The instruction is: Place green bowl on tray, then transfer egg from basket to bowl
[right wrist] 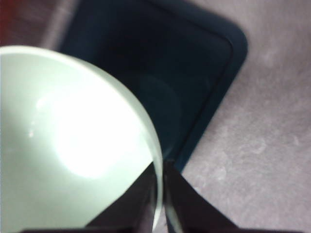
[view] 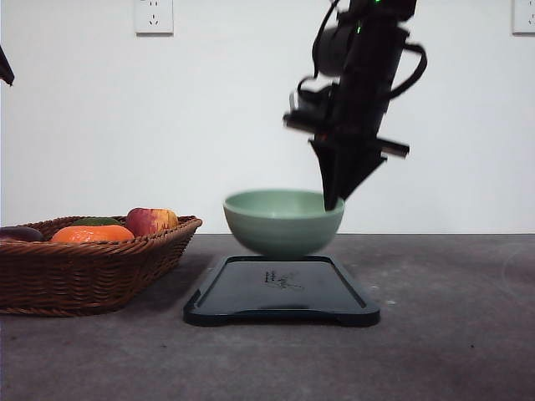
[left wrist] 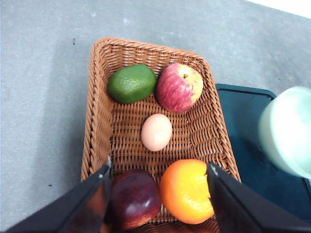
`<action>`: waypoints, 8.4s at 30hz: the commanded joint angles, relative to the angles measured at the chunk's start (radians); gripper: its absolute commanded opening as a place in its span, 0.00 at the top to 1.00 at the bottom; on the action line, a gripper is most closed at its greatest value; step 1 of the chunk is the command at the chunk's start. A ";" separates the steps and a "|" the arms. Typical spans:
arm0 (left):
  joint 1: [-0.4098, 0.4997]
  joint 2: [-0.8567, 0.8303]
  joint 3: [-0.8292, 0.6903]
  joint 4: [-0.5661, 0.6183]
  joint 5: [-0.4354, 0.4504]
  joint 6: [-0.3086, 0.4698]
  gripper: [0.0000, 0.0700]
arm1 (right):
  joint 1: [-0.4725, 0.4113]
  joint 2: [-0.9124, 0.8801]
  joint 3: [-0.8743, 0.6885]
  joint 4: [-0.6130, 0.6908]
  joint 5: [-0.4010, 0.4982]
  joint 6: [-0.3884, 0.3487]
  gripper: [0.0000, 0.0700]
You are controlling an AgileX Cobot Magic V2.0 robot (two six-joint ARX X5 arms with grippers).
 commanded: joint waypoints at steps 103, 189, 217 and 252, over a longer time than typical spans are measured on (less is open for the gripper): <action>-0.256 0.949 0.536 -0.093 -0.255 0.293 0.37 | 0.021 -1.082 -1.241 0.735 0.095 -0.051 0.70; -0.625 0.956 0.543 0.274 -0.224 0.105 0.64 | 0.021 -1.082 -1.241 0.723 0.095 -0.050 0.70; -0.638 1.141 0.543 0.321 -0.222 0.104 0.61 | 0.021 -1.082 -1.241 0.723 0.094 -0.050 0.70; -0.582 0.976 0.792 -0.199 -0.235 0.139 0.38 | 0.021 -1.082 -1.241 0.710 0.095 -0.050 0.70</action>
